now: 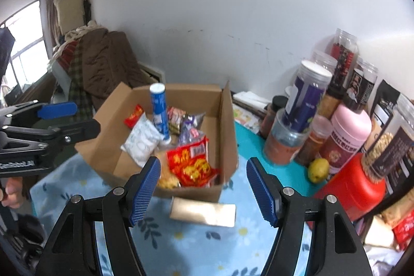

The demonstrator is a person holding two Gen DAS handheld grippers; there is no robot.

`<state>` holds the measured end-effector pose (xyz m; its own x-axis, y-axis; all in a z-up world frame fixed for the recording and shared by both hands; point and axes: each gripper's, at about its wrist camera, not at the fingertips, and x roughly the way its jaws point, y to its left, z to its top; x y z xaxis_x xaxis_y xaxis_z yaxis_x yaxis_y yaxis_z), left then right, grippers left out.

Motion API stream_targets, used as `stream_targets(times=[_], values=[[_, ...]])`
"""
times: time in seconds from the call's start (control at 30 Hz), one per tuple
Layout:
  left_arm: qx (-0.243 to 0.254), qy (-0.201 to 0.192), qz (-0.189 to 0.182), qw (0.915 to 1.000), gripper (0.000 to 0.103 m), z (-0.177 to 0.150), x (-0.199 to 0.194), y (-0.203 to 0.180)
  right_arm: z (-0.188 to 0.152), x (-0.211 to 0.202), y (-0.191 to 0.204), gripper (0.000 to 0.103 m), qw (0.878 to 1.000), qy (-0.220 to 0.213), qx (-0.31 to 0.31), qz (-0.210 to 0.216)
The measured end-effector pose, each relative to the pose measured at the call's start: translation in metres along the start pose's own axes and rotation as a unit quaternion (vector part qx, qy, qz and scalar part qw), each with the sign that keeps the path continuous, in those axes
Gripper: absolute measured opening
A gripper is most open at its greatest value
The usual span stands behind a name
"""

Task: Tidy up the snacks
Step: 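Move both tools back from the box toward the Dove box and lollipop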

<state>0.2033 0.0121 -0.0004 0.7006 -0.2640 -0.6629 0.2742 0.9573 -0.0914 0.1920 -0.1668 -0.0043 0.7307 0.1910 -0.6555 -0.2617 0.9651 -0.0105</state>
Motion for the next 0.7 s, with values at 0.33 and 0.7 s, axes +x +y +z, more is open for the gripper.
stream_targets(times=[0.33,0.7], values=[[-0.002,0.005,0.003,1.0000,0.073,-0.031,0.003,-0.024,-0.035,0.021,-0.009,0.069,0.999,0.038,-0.025,0.017],[-0.015,0.056,-0.004,0.9983,0.073,-0.059,0.043,-0.045,-0.059,0.057,-0.022,0.069,0.992,0.079,-0.074,0.062]])
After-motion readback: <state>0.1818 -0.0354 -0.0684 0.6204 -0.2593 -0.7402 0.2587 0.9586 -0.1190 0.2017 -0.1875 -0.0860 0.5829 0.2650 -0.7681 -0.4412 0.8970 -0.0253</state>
